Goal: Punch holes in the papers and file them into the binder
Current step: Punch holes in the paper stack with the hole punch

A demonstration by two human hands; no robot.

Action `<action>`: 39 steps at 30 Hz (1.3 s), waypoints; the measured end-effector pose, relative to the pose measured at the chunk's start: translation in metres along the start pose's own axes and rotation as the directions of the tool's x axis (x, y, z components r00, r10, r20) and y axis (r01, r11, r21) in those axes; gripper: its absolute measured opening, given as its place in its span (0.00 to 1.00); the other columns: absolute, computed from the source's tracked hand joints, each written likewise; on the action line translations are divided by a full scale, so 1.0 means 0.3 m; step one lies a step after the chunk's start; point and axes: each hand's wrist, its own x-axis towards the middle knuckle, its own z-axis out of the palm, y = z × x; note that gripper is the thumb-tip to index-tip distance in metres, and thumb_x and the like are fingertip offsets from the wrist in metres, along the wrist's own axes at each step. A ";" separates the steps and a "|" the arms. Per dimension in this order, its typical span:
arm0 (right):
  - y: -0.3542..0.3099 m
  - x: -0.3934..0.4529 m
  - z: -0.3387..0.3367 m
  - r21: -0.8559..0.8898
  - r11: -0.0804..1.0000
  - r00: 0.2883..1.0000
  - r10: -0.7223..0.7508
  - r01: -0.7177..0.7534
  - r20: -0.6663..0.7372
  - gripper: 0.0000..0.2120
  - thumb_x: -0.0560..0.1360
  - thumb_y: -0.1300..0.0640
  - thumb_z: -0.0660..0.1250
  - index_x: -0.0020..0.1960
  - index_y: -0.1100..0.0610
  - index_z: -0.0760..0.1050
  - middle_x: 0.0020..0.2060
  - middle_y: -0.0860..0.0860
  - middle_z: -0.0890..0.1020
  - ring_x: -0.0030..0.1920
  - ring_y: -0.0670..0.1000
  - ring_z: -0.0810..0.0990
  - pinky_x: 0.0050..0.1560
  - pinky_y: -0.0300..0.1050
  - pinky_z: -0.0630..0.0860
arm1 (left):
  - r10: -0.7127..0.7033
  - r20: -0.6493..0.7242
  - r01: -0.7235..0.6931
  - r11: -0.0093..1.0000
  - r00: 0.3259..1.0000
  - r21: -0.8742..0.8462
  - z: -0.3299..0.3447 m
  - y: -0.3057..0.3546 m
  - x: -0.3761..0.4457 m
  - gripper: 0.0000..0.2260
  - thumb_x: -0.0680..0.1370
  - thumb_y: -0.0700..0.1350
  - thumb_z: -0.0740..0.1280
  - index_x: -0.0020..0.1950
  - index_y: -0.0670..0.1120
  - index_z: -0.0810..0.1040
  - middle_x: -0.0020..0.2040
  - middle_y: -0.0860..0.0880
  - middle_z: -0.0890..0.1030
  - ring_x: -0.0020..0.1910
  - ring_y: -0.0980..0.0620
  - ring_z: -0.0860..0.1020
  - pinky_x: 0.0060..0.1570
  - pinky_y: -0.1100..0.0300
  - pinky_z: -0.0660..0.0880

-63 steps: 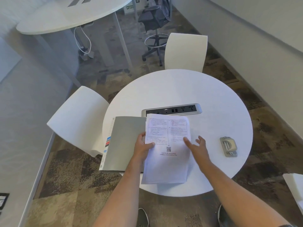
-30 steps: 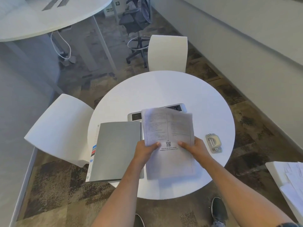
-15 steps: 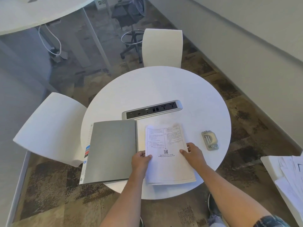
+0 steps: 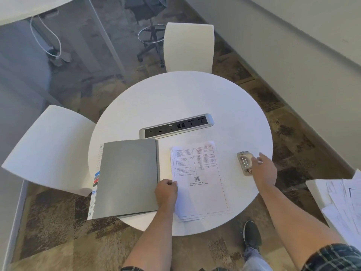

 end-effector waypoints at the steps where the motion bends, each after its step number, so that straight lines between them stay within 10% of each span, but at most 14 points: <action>1: 0.008 0.000 0.005 0.013 1.000 1.000 -0.003 0.002 0.027 0.19 0.84 0.52 0.63 0.73 0.57 0.75 0.65 0.55 0.82 0.60 0.58 0.82 0.62 0.56 0.79 | -0.004 -0.005 0.004 1.000 1.000 0.008 0.002 -0.002 0.004 0.09 0.78 0.44 0.71 0.39 0.42 0.78 0.35 0.49 0.79 0.32 0.52 0.74 0.30 0.65 0.67; 9: 0.005 -0.034 0.065 0.065 0.998 0.990 0.001 -0.010 0.144 0.17 0.82 0.52 0.66 0.70 0.53 0.79 0.53 0.53 0.87 0.45 0.52 0.84 0.37 0.42 0.74 | 0.030 0.051 -0.031 0.999 0.998 0.020 -0.003 -0.001 0.019 0.04 0.75 0.41 0.74 0.40 0.43 0.83 0.39 0.51 0.83 0.41 0.50 0.79 0.38 0.63 0.70; 39: -0.056 -0.106 0.116 0.055 0.998 0.971 -0.025 0.012 0.239 0.15 0.82 0.50 0.67 0.68 0.47 0.80 0.46 0.49 0.86 0.27 0.44 0.71 0.30 0.39 0.66 | -0.080 0.073 0.089 0.987 0.994 -0.131 0.009 -0.007 0.020 0.08 0.74 0.40 0.75 0.36 0.46 0.81 0.38 0.50 0.83 0.40 0.48 0.80 0.49 0.54 0.80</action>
